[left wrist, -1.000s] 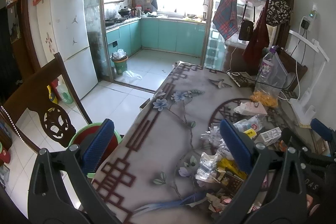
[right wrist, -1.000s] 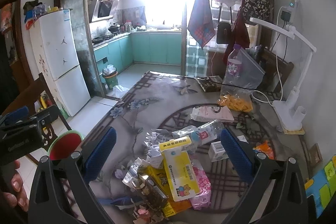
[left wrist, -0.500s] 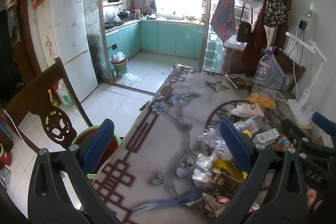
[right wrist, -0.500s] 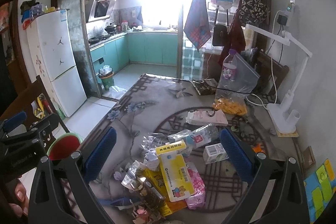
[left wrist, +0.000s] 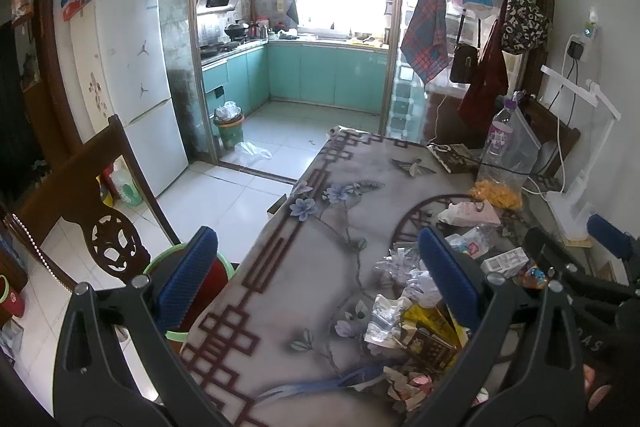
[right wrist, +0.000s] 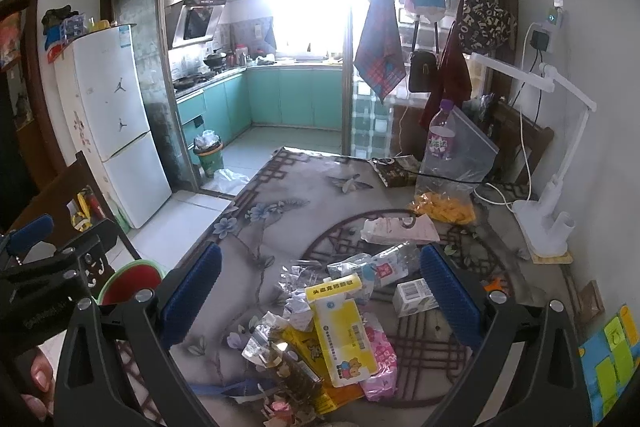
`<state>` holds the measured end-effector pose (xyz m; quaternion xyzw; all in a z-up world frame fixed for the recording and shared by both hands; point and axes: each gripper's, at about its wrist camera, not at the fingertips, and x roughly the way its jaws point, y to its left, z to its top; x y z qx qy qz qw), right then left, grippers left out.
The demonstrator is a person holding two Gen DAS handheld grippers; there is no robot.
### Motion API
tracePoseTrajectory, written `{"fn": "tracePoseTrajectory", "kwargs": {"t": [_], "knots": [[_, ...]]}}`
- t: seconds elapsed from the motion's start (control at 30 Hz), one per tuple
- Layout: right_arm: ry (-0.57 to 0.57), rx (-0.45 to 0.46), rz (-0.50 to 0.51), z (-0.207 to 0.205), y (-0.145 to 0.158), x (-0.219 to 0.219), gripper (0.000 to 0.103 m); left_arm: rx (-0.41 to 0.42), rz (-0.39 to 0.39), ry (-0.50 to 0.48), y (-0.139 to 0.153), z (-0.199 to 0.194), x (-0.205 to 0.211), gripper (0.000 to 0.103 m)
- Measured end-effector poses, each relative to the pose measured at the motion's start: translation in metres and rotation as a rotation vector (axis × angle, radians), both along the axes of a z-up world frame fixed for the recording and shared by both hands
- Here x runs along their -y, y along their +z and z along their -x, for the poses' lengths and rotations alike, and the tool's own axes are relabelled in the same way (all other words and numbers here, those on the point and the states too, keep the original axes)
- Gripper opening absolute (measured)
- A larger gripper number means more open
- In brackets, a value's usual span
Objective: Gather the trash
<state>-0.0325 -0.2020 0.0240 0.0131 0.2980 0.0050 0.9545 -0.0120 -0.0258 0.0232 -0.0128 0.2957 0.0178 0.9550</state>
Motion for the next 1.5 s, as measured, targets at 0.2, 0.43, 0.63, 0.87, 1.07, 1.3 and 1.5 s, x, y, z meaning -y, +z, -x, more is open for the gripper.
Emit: {"fn": "tracePoseTrajectory", "kwargs": {"t": [0.2,0.43,0.63,0.87,1.07,1.3,1.5], "knots": [[0.007,0.018,-0.001,0.001,0.003,0.0,0.096,0.009,-0.001,0.007,0.004,0.002,-0.001,0.099],[0.005,0.023,0.004,0.002,0.003,-0.002,0.096,0.012,-0.024,0.015,0.006,0.001,0.0,0.099],[0.007,0.028,-0.001,0.002,0.003,-0.002,0.096,0.013,-0.033,0.019,0.007,0.0,-0.001,0.099],[0.004,0.027,0.002,0.001,0.005,-0.004,0.096,0.022,-0.04,0.024,0.01,0.001,-0.004,0.099],[0.001,0.033,0.012,0.0,0.006,-0.005,0.096,0.026,-0.037,0.023,0.011,0.002,-0.005,0.099],[0.001,0.035,0.015,0.0,0.006,-0.006,0.096,0.027,-0.038,0.024,0.012,0.002,-0.005,0.099],[0.003,0.036,0.02,0.0,0.006,-0.004,0.096,0.028,-0.039,0.024,0.012,0.002,-0.005,0.099]]}}
